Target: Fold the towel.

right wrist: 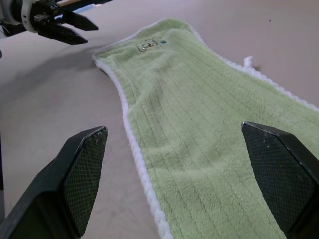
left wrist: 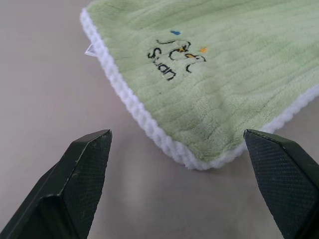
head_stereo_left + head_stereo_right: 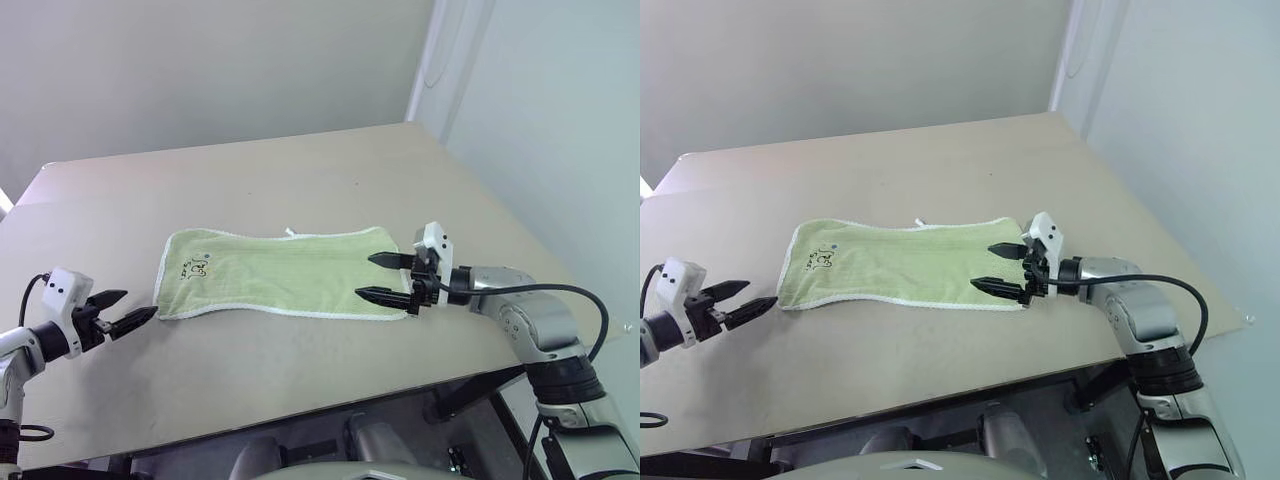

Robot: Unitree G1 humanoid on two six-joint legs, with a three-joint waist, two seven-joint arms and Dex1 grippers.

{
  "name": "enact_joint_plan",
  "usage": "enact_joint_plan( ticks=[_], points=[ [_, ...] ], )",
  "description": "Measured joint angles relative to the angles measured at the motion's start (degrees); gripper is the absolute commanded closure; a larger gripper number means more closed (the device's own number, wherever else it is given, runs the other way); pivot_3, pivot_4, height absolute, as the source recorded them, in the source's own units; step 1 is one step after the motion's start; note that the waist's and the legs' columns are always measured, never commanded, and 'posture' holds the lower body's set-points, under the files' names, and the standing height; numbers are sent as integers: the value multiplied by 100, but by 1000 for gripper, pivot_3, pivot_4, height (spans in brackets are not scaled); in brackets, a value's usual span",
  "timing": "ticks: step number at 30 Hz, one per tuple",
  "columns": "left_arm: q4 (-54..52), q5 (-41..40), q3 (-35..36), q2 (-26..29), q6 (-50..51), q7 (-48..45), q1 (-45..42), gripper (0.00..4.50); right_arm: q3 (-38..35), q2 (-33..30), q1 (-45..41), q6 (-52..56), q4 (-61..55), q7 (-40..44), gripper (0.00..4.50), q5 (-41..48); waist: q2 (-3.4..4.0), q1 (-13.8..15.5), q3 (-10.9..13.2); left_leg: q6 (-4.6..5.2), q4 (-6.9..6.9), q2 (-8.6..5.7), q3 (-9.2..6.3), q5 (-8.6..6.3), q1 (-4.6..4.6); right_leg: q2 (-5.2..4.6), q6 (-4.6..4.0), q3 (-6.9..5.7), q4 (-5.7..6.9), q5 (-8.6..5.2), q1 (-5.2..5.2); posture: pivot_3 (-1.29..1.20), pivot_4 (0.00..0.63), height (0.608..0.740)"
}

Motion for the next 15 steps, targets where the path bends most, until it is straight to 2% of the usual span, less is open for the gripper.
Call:
enact_joint_plan(
  ticks=[9, 15],
  points=[
    [126, 151, -343, -338, -8, 115, -13, 29, 170, 29, 54, 1, 0, -237, 0, -269, -2, 19, -1, 0, 1, -1, 0, 0, -2, 0, 0, 0, 0, 0, 1, 0, 0, 740],
    [328, 326, -492, -657, -102, 427, -361, 29, 200, 39, 79, -37, 0, -435, 0, -379, 15, 74, -7, 0, 10, -2, -3, 1, 6, 0, 1, -1, 2, 0, 16, 0, 0, 740]
  ],
)
